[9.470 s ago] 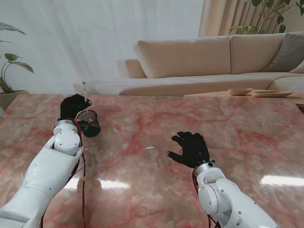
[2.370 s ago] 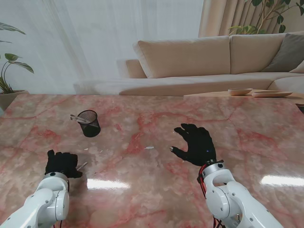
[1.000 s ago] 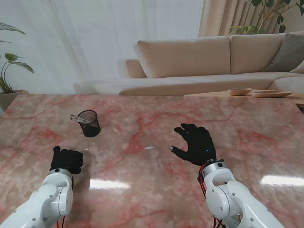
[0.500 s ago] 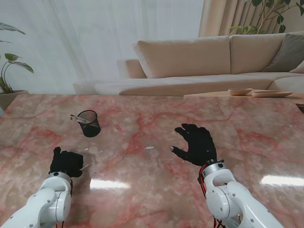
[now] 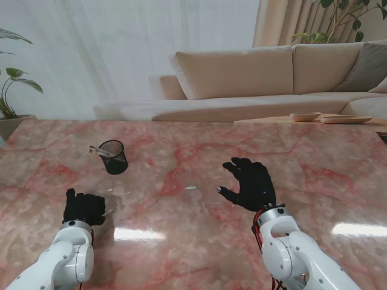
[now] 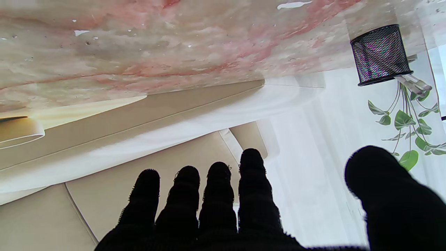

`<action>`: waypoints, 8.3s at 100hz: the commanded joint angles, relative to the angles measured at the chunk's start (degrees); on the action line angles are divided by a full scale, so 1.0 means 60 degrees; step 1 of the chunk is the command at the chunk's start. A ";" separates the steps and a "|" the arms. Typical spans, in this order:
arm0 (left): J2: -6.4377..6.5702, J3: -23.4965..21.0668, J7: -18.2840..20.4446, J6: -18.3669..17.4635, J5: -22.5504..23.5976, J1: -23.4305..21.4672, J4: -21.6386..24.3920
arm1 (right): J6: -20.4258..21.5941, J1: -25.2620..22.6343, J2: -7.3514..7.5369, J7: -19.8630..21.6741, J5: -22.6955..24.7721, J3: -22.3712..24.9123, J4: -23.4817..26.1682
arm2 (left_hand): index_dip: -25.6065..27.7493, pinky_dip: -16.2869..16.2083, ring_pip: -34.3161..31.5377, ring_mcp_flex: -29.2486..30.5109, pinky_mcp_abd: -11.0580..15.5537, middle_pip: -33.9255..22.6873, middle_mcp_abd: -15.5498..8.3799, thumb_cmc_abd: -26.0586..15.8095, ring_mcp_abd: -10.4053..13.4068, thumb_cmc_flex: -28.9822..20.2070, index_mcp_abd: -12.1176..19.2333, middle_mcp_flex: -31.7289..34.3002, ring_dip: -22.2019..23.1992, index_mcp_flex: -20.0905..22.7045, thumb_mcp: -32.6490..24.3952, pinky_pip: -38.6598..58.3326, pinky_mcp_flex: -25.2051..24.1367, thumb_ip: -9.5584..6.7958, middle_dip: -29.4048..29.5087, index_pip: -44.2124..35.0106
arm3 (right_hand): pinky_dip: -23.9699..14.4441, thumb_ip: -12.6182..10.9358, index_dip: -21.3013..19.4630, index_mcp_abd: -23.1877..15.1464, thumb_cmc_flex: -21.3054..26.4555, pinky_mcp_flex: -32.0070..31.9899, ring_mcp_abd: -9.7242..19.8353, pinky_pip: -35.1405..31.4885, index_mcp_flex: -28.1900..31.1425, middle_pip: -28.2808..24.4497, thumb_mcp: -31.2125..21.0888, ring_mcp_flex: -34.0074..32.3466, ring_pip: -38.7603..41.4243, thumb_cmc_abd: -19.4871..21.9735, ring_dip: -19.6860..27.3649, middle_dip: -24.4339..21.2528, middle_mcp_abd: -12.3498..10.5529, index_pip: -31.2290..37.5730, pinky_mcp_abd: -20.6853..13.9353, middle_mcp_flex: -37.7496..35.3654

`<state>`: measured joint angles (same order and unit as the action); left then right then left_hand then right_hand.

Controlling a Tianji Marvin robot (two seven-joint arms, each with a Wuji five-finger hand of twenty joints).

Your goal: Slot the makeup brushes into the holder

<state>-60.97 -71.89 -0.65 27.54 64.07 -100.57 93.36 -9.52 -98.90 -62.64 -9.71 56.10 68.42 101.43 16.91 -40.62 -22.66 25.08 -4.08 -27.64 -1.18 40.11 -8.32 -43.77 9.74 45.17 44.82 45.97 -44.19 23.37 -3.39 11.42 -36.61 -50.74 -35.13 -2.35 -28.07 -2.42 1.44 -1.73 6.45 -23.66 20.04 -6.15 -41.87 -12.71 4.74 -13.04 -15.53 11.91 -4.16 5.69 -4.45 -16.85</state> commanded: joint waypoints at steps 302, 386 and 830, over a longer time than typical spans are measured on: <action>-0.0004 -0.0642 0.0023 -0.0557 0.0898 -0.1108 0.0670 | 0.0068 -0.0211 -0.0123 -0.0435 -0.0293 0.0106 0.0034 | 0.7649 0.0186 0.0243 -0.1616 0.0399 -0.0535 0.0450 -0.1996 -0.0003 0.0797 0.0592 -0.1146 -0.0874 0.0004 -0.1918 -0.2246 -0.0137 0.1227 -0.0908 -0.0600 | -0.0120 -0.0076 -0.0070 -0.0092 0.0140 -0.0199 0.0123 -0.0119 -0.0065 -0.0051 -0.0202 -0.0029 0.0142 -0.0018 -0.0254 0.0163 -0.0002 0.0074 0.0047 0.0031; -0.0167 -0.1170 -0.0571 -0.0808 0.0464 -0.1484 0.1673 | 0.0034 -0.0164 -0.0118 -0.0350 -0.0330 0.0093 0.0023 | 0.7924 0.0219 0.0215 -0.1176 0.0377 -0.0272 0.0493 -0.2102 -0.0070 0.0737 0.0771 -0.0562 -0.0822 -0.0061 -0.1766 -0.2195 -0.0150 0.1208 -0.0837 -0.0493 | -0.0122 -0.0061 -0.0060 -0.0094 0.0139 -0.0218 0.0118 -0.0115 -0.0041 -0.0046 -0.0169 -0.0046 0.0144 0.0001 -0.0255 0.0165 -0.0018 0.0085 0.0066 0.0029; -0.1180 0.0518 -0.4457 -0.3325 -0.4268 0.4831 -0.4890 | -0.0429 0.0916 0.0037 0.1038 -0.0421 -0.0435 -0.0438 | 0.0515 0.4394 0.1777 -0.2452 0.0833 0.1207 0.0026 -0.1718 0.0701 0.2948 -0.1476 -0.2952 -0.1772 -0.2105 0.1226 -0.3712 0.0281 -0.0906 0.1853 0.3300 | -0.0155 -0.0053 -0.0073 -0.0100 0.0135 -0.0220 0.0091 -0.0152 -0.0072 -0.0038 -0.0185 0.0034 0.0138 -0.0028 -0.0258 0.0158 0.0026 0.0086 0.0067 0.0146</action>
<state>-68.47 -68.52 -27.87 7.84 38.05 -71.20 63.06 -12.15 -92.96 -62.26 -4.00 53.74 65.70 98.60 21.05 -15.26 -14.08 12.32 -0.32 -22.03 -1.05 30.80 -6.53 -27.85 1.89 29.49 35.30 35.19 -38.93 3.11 -1.91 6.01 -26.56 -32.49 -35.12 -2.35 -28.07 -2.64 2.92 -2.19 6.45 -24.25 20.05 -6.18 -42.64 -12.71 5.46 -13.31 -15.62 11.95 -4.16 5.71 -4.36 -16.85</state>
